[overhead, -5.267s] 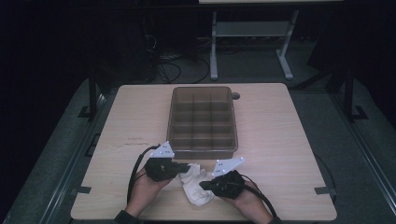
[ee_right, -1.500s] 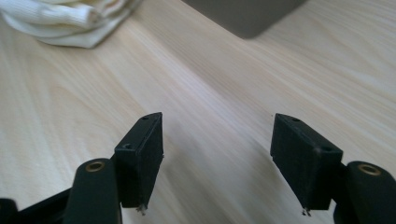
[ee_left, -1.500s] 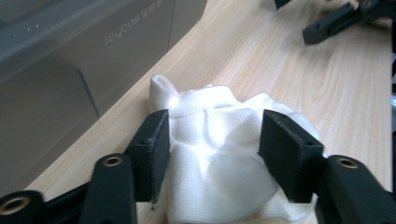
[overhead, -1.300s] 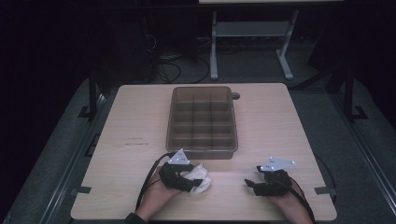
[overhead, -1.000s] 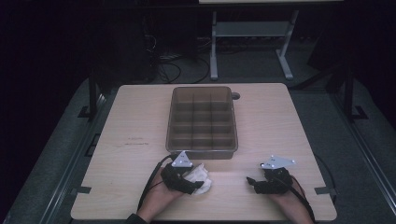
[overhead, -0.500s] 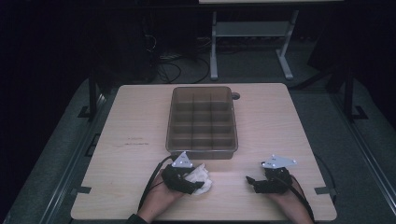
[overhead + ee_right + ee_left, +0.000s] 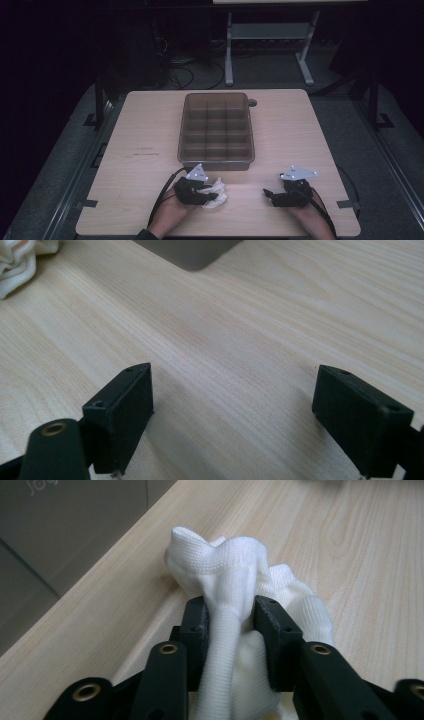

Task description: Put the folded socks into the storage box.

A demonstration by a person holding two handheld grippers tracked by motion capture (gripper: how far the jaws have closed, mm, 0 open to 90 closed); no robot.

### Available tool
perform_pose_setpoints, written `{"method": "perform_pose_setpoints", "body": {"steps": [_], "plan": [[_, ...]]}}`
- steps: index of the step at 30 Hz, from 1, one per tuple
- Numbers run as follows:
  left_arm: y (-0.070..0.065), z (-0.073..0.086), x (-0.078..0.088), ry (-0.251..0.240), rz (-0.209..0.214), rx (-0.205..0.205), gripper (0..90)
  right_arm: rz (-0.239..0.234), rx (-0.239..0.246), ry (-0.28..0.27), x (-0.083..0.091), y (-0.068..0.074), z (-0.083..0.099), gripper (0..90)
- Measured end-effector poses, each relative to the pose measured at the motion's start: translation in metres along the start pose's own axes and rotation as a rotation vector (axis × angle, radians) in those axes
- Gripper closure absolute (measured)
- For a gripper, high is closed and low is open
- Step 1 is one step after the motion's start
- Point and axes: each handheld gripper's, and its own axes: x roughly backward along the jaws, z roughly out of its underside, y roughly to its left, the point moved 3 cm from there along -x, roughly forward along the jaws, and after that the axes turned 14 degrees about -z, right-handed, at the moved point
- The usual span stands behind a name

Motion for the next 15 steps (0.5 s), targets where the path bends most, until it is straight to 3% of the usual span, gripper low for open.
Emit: {"method": "perform_pose_setpoints", "body": {"steps": [7,11,15], "plan": [[0.003,-0.002,0.005,-0.031,0.036,0.013,78.3,0.000,0.001,0.000,0.000,0.000,0.000,16.1],[0.000,-0.005,0.007,-0.026,0.055,0.000,79.0,0.000,0.001,0.001,0.000,0.000,0.000,16.1],[-0.002,-0.011,0.013,-0.053,0.060,-0.010,79.6,-0.001,0.001,0.001,0.000,0.000,0.000,15.9]]}}
